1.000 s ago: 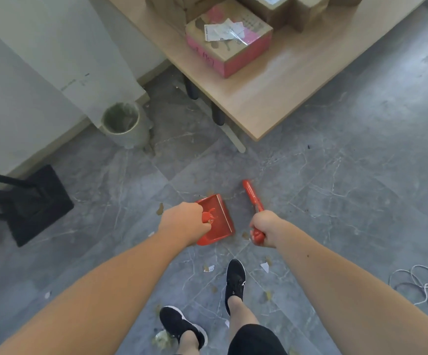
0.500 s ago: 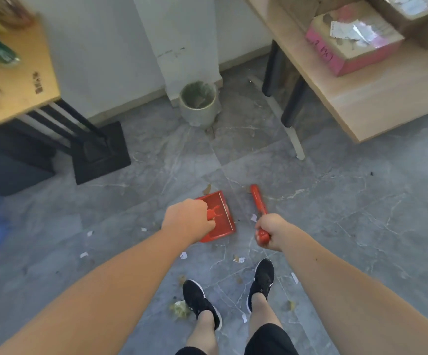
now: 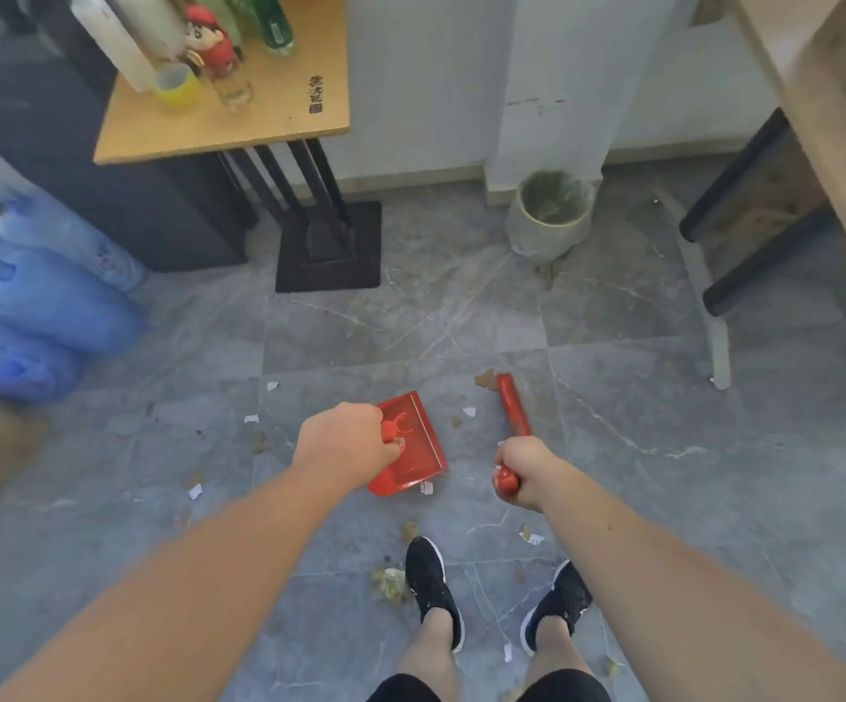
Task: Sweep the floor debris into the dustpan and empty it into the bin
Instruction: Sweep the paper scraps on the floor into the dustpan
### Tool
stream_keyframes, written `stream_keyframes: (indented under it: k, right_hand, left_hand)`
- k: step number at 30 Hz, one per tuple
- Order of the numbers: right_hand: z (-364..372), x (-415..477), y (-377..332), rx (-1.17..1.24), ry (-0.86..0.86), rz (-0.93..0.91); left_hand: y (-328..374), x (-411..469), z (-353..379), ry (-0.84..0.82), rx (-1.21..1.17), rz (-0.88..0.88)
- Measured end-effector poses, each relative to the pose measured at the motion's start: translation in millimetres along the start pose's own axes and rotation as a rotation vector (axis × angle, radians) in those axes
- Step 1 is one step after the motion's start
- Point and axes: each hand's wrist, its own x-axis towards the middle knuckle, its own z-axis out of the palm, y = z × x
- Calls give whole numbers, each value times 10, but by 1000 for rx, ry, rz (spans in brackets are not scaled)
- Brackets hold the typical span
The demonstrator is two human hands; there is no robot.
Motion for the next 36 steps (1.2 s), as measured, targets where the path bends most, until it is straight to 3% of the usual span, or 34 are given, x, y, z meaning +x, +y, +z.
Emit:
stream_keyframes:
  k: [11,21,36]
  right_hand:
    - [1044,-170,190,-299,-107,30]
    - [1491,-328,416,-445,-173,71]
    - [1888,-378,-502,-643,-99,-66]
  left_hand:
    - [-843,-224,69,31,-88,-174]
    - [-1202,-361,147,0,-171,-260]
    - [-1441,-148,-48,49,-286,-342]
